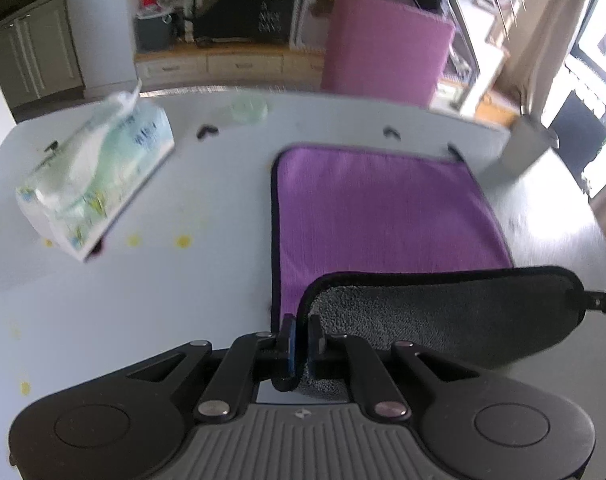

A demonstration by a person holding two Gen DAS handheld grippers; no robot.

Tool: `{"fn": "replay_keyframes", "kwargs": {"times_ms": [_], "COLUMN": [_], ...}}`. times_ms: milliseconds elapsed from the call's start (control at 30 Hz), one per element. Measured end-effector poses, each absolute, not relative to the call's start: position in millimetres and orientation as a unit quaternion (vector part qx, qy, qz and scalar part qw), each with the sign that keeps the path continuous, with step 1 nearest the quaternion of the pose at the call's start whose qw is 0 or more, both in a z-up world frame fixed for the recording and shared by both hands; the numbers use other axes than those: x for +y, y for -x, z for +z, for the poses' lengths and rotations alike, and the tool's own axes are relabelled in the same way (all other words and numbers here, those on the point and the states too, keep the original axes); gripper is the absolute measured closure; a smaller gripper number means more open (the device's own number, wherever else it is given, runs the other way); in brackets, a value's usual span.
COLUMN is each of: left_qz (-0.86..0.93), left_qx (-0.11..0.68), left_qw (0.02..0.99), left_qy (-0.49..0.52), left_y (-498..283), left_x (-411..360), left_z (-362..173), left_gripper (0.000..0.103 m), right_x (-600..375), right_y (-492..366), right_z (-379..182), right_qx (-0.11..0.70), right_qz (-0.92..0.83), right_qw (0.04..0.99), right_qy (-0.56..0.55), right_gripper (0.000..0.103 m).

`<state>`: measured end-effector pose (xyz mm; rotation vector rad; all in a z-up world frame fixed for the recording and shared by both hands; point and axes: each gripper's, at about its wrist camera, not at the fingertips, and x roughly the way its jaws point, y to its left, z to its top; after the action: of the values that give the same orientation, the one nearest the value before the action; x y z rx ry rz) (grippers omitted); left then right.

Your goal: Fold towel

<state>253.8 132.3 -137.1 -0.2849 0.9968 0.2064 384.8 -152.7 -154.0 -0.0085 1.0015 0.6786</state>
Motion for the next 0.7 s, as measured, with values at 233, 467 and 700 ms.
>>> {"fn": "replay_keyframes", "kwargs": {"times_ms": [233, 467, 700], "left_qz": [0.114, 0.125, 0.136], "left_qx": [0.429, 0.387, 0.360], "left_qw": [0.883, 0.900, 0.908], "left_qy": [0.154, 0.160, 0.163], "left_y": [-268, -288, -310], "left_x": [142, 142, 147], "left_z": [-113, -94, -86], "left_gripper": [0.097, 0.097, 0.098], "right_x": [-150, -139, -124], "right_y": [-398, -411, -428], "right_z": [-129, -111, -96], "right_qx": [0.426, 0.384, 0.349], "right_qz": [0.318, 0.317, 0.322], "right_qw": [0.846, 0.866, 0.879], "right_qy": [-0.027, -0.034, -0.046], "right_gripper": [0.099, 0.099, 0.099]}}
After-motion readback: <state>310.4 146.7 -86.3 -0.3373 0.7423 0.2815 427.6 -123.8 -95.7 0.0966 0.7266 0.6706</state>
